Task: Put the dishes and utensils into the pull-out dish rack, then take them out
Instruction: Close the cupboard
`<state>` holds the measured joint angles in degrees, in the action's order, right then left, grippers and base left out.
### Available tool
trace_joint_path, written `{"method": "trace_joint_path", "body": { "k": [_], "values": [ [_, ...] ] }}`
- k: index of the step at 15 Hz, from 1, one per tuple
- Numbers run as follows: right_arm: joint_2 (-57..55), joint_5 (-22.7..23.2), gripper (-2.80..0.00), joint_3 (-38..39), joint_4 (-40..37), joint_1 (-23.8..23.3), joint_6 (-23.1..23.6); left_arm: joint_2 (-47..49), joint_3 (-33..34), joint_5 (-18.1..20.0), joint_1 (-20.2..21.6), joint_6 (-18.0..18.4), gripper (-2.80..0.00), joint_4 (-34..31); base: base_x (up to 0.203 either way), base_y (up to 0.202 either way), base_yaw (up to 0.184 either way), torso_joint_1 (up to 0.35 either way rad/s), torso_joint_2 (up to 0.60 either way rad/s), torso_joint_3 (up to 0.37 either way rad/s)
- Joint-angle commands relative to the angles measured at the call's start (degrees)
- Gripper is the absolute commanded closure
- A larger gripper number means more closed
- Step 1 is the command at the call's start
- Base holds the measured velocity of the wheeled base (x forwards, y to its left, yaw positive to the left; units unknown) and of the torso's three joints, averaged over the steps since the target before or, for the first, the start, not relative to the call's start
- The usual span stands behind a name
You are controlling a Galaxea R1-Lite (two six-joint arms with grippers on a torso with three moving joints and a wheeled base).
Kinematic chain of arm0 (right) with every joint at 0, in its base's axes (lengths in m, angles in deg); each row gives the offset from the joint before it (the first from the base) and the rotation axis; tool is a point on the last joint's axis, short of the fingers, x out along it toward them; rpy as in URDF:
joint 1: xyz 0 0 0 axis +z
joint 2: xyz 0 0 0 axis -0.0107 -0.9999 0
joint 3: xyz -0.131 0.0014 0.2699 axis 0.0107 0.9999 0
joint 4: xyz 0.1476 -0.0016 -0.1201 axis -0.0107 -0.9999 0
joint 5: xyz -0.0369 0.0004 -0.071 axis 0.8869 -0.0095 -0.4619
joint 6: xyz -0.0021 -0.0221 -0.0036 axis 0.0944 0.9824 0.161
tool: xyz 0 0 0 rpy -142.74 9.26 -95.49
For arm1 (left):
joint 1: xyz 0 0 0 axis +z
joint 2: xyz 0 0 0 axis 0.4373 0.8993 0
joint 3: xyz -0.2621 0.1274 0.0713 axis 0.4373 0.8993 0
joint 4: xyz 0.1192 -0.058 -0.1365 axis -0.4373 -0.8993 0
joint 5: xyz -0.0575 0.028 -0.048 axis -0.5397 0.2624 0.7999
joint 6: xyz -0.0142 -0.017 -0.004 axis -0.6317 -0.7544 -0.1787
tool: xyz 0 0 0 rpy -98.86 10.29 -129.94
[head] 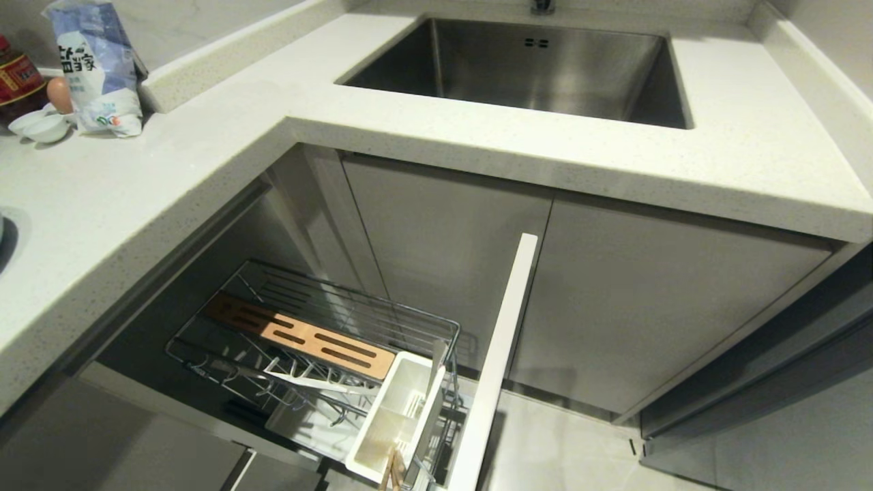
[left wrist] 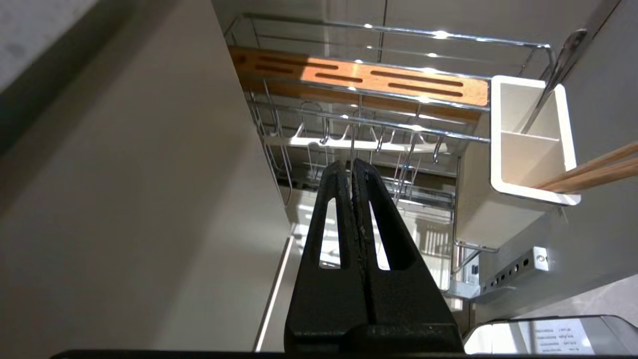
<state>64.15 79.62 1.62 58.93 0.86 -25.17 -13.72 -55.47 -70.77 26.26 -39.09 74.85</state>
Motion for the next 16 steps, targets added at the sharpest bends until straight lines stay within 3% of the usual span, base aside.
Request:
{"method": "trace_joint_path", "body": {
  "k": [1, 9, 16],
  "values": [
    [0.04, 0.01, 0.0, 1.32, 0.04, 0.02, -0.02, 0.05, 0.7, -0.03, 0.02, -0.04, 0.0, 0.11, 0.0, 0.0, 0.0, 0.0, 0.0, 0.0],
    [0.04, 0.01, 0.0, 1.32, 0.04, 0.02, -0.02, 0.05, 0.7, 0.04, 0.02, 0.26, 0.0, 0.11, 0.0, 0.0, 0.0, 0.0, 0.0, 0.004],
    [0.04, 0.01, 0.0, 1.32, 0.04, 0.02, -0.02, 0.06, 0.7, 0.2, 0.02, -0.02, 0.0, 0.2, 0.0, 0.0, 0.0, 0.003, 0.0, 0.17]
  ]
}}
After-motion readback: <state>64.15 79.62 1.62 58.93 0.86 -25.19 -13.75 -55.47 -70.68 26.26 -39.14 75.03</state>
